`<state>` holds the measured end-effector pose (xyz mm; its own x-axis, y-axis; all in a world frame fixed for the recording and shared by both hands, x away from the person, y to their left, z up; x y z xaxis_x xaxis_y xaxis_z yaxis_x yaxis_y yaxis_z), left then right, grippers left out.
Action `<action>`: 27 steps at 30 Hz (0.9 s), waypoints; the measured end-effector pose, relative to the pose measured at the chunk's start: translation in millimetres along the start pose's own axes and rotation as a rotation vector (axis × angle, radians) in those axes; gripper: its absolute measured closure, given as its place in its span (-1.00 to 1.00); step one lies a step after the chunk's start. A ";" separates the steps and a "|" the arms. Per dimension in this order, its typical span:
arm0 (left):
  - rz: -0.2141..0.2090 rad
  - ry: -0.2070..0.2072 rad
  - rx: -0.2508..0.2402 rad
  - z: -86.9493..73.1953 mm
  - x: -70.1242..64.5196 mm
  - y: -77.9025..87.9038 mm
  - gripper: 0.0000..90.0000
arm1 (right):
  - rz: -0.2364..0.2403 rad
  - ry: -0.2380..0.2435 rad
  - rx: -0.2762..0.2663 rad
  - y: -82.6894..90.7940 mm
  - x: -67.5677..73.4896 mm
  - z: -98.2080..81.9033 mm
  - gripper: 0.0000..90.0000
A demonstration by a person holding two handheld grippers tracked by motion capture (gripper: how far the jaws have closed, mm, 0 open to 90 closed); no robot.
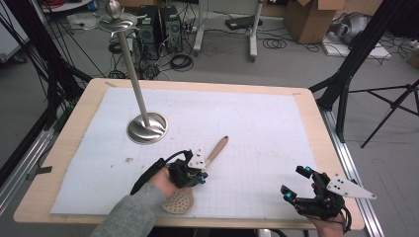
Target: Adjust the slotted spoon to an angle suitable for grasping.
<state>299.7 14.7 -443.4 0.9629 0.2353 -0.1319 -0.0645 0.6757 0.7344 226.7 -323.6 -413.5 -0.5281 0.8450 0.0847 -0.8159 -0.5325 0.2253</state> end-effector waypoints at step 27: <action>-0.012 -0.049 0.104 -30.2 3.4 20.0 1.00 | 0.002 -0.003 0.017 -1.5 1.5 -3.1 -0.78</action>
<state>293.7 50.1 -449.3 0.9753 0.1915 -0.1099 -0.0281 0.6012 0.7986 226.4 -321.7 -416.7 -0.5289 0.8441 0.0877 -0.8109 -0.5331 0.2414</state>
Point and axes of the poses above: each handheld gripper's, and its own axes: y roughly backward along the jaws, z roughly out of its top, x roughly to its left, the point moved 4 cm from there along -y, roughly forward along the jaws, and after that the axes turned 13 degrees about -z, right-handed, at the moved point
